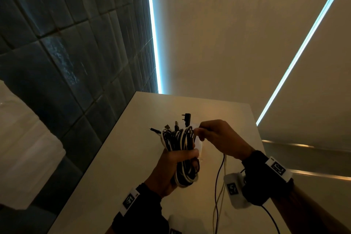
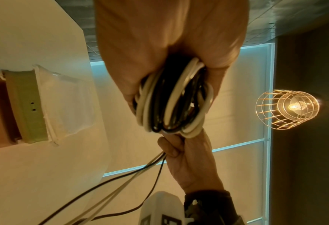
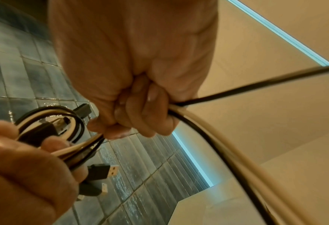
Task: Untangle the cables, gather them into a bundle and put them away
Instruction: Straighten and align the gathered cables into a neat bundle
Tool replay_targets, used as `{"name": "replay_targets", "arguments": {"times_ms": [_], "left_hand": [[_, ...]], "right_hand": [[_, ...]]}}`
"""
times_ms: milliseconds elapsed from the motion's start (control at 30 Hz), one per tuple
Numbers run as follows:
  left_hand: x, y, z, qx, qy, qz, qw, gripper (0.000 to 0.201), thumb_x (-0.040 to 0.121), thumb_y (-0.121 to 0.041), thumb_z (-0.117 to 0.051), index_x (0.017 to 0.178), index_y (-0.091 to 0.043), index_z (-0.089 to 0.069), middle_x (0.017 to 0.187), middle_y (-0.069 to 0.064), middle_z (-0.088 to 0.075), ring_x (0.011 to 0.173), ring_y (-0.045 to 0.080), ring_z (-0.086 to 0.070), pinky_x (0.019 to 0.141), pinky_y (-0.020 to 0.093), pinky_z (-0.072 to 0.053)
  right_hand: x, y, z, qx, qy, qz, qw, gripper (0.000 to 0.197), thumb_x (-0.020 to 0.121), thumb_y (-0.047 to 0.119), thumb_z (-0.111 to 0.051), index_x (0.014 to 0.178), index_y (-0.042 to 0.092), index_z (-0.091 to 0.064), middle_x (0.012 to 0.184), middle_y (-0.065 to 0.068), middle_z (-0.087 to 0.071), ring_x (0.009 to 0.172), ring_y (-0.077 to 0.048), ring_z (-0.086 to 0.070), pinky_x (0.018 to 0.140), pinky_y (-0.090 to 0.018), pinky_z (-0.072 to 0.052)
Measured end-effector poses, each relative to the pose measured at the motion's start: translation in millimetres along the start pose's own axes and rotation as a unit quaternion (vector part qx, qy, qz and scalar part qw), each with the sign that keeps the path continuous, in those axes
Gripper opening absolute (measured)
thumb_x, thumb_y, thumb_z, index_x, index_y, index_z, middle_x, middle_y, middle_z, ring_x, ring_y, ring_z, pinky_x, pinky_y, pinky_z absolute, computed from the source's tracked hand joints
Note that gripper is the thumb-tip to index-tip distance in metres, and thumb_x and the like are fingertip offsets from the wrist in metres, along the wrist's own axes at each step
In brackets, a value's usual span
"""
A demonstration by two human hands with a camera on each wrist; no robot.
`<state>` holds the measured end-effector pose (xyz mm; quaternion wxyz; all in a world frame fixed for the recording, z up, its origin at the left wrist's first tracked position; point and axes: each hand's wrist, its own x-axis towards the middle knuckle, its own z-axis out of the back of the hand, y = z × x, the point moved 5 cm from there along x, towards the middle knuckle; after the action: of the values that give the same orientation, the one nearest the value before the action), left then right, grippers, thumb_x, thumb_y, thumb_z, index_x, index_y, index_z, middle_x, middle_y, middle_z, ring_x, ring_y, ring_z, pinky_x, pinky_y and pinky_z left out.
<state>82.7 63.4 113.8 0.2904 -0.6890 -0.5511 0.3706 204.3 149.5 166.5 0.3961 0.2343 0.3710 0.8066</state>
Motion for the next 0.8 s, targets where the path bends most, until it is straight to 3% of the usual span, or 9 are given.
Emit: {"name": "replay_targets", "arguments": {"times_ms": [100, 200, 233, 367, 500, 567, 633, 733, 800], "left_hand": [[0.3, -0.7, -1.8, 0.015, 0.011, -0.028, 0.999, 0.019, 0.076, -0.008, -0.071, 0.095, -0.008, -0.067, 0.074, 0.010, -0.058, 0.067, 0.024, -0.059, 0.094, 0.070, -0.042], [1.0, -1.0, 1.0, 0.028, 0.018, -0.021, 0.999, 0.043, 0.075, -0.011, -0.075, 0.116, -0.006, -0.064, 0.079, 0.012, -0.062, 0.083, 0.039, -0.060, 0.096, 0.074, -0.036], [1.1, -1.3, 0.8, 0.028, 0.019, -0.009, 0.999, 0.047, 0.073, -0.013, -0.077, 0.117, -0.005, -0.064, 0.075, 0.013, -0.061, 0.081, 0.040, -0.058, 0.095, 0.076, -0.034], [3.4, -2.5, 1.6, 0.018, 0.037, 0.032, 0.999, 0.019, 0.075, -0.009, -0.072, 0.092, -0.003, -0.066, 0.063, 0.011, -0.055, 0.058, 0.028, -0.057, 0.096, 0.079, -0.027], [5.0, -7.8, -3.6, -0.024, 0.042, 0.040, 0.998, 0.017, 0.074, -0.007, -0.073, 0.089, -0.007, -0.064, 0.077, 0.016, -0.061, 0.073, 0.034, -0.066, 0.095, 0.069, -0.042], [6.5, -12.2, -3.1, -0.060, 0.020, 0.018, 0.998, 0.008, 0.080, -0.001, -0.066, 0.085, -0.007, -0.064, 0.067, 0.011, -0.062, 0.061, 0.025, -0.065, 0.075, 0.050, -0.057], [11.0, -17.8, 3.8, -0.106, -0.018, -0.005, 0.994, 0.012, 0.083, -0.001, -0.058, 0.076, -0.007, -0.066, 0.063, 0.007, -0.058, 0.053, 0.019, -0.061, 0.058, 0.034, -0.056], [17.8, -28.6, 19.0, -0.159, -0.058, -0.033, 0.985, 0.012, 0.083, -0.005, -0.056, 0.075, -0.006, -0.065, 0.070, 0.006, -0.058, 0.052, 0.015, -0.059, 0.053, 0.029, -0.052], [19.4, -35.8, 25.5, -0.164, -0.056, -0.039, 0.984, 0.004, 0.077, -0.007, -0.068, 0.079, -0.006, -0.065, 0.074, 0.007, -0.063, 0.051, 0.014, -0.058, 0.050, 0.029, -0.051]], "right_hand": [[-0.5, -1.2, 0.8, -0.002, 0.001, -0.008, 1.000, 0.033, 0.095, 0.031, -0.055, 0.069, 0.012, -0.064, 0.057, 0.009, -0.050, 0.051, -0.001, -0.042, 0.054, -0.013, -0.033], [-2.6, 0.5, 1.5, 0.009, 0.003, -0.007, 1.000, 0.031, 0.096, 0.027, -0.054, 0.073, 0.011, -0.065, 0.057, 0.011, -0.051, 0.050, 0.001, -0.046, 0.052, -0.011, -0.034], [-3.5, 1.6, 1.6, 0.014, 0.004, -0.005, 1.000, 0.030, 0.097, 0.025, -0.054, 0.074, 0.009, -0.065, 0.055, 0.012, -0.052, 0.049, 0.002, -0.047, 0.051, -0.010, -0.034], [-8.2, 5.0, -1.1, 0.043, 0.018, -0.017, 0.999, 0.030, 0.098, 0.022, -0.052, 0.071, 0.012, -0.061, 0.047, 0.019, -0.052, 0.044, 0.002, -0.046, 0.044, -0.009, -0.034], [-12.7, 0.6, -0.8, 0.158, 0.009, -0.060, 0.986, 0.041, 0.096, 0.040, -0.051, 0.075, 0.006, -0.061, 0.051, 0.009, -0.038, 0.044, -0.009, -0.030, 0.041, -0.022, -0.026], [-17.9, -4.8, -3.5, 0.222, 0.023, -0.077, 0.972, 0.048, 0.095, 0.045, -0.047, 0.083, 0.001, -0.061, 0.057, 0.001, -0.030, 0.048, -0.015, -0.021, 0.044, -0.027, -0.019], [-26.5, -13.5, -8.9, 0.260, 0.035, -0.083, 0.961, 0.048, 0.095, 0.045, -0.045, 0.092, 0.000, -0.062, 0.062, -0.004, -0.025, 0.052, -0.019, -0.016, 0.048, -0.032, -0.016], [-45.1, -31.7, -21.7, 0.309, 0.050, -0.097, 0.945, 0.042, 0.098, 0.036, -0.043, 0.099, 0.001, -0.065, 0.066, -0.011, -0.019, 0.055, -0.024, -0.014, 0.051, -0.037, -0.016], [-56.0, -44.9, -27.7, 0.337, 0.051, -0.107, 0.934, 0.040, 0.099, 0.033, -0.042, 0.102, 0.000, -0.065, 0.069, -0.013, -0.016, 0.056, -0.026, -0.013, 0.052, -0.038, -0.016]]}}
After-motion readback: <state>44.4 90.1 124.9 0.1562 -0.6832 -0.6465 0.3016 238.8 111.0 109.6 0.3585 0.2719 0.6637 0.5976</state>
